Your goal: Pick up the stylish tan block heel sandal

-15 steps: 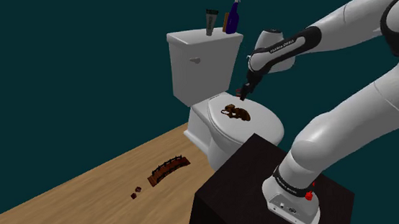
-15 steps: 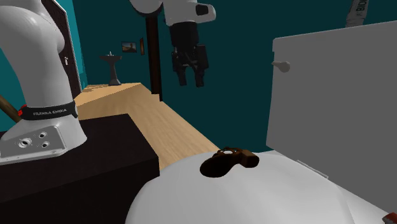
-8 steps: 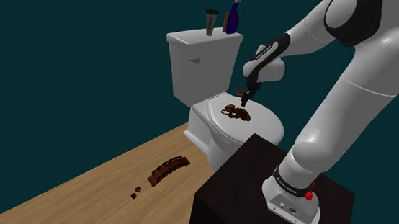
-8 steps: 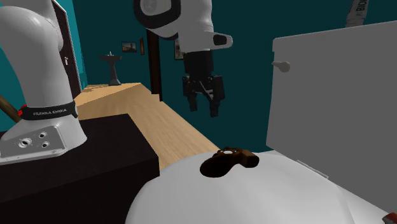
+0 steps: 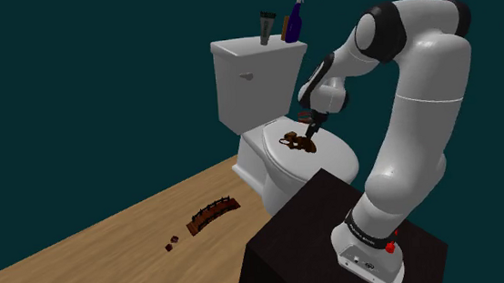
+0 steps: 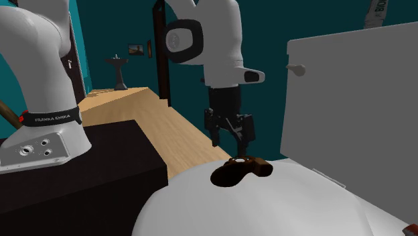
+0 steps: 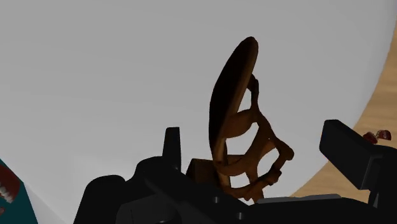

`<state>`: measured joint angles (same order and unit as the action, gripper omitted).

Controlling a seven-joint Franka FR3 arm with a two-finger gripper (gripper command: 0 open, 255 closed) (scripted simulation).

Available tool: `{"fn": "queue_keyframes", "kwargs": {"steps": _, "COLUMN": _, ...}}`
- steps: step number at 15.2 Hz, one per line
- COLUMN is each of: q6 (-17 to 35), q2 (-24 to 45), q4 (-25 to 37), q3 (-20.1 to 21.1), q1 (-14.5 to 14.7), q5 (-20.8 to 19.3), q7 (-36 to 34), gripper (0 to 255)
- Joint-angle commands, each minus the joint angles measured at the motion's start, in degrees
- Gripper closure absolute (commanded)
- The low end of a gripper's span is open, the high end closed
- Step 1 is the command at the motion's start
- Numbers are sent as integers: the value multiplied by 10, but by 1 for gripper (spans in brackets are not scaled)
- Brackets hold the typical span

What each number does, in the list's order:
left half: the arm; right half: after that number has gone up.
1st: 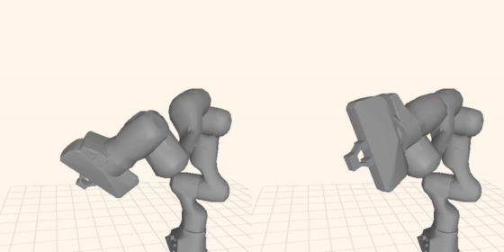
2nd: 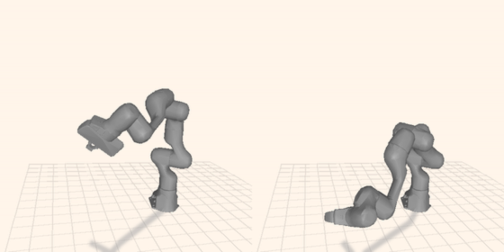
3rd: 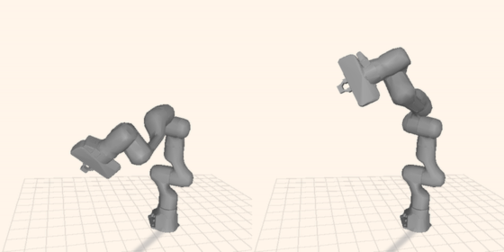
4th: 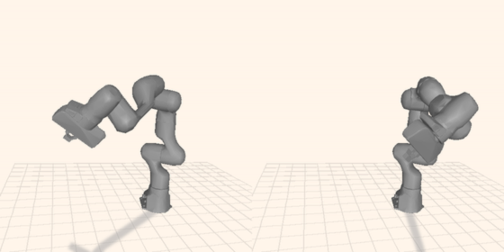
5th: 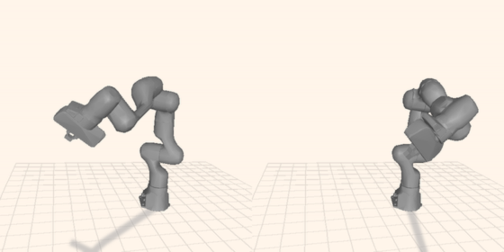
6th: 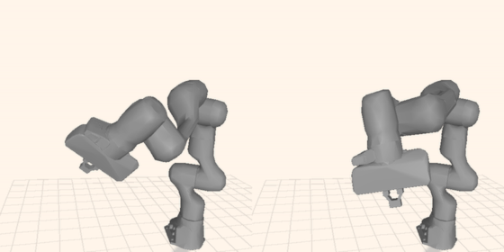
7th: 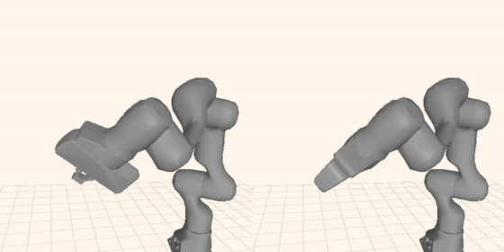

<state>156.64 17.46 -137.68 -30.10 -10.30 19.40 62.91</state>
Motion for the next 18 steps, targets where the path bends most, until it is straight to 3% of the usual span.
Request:
{"fn": "queue_keyframes", "kwargs": {"steps": 1, "q6": 14, "q2": 22, "q4": 5, "q3": 19, "q1": -16, "q5": 26, "q7": 21, "gripper": 0}}
{"fn": "queue_keyframes", "kwargs": {"steps": 7, "q6": 41, "q2": 58, "q4": 13, "q3": 54, "q1": -44, "q5": 65, "q7": 50, "gripper": 0}}
{"fn": "queue_keyframes", "kwargs": {"steps": 8, "q6": 41, "q2": 59, "q4": 14, "q3": 55, "q1": -45, "q5": 65, "q7": 50, "gripper": 255}}
{"fn": "queue_keyframes", "kwargs": {"steps": 18, "q6": 35, "q2": 50, "q4": 11, "q3": 46, "q1": -38, "q5": 57, "q7": 44, "gripper": 255}}
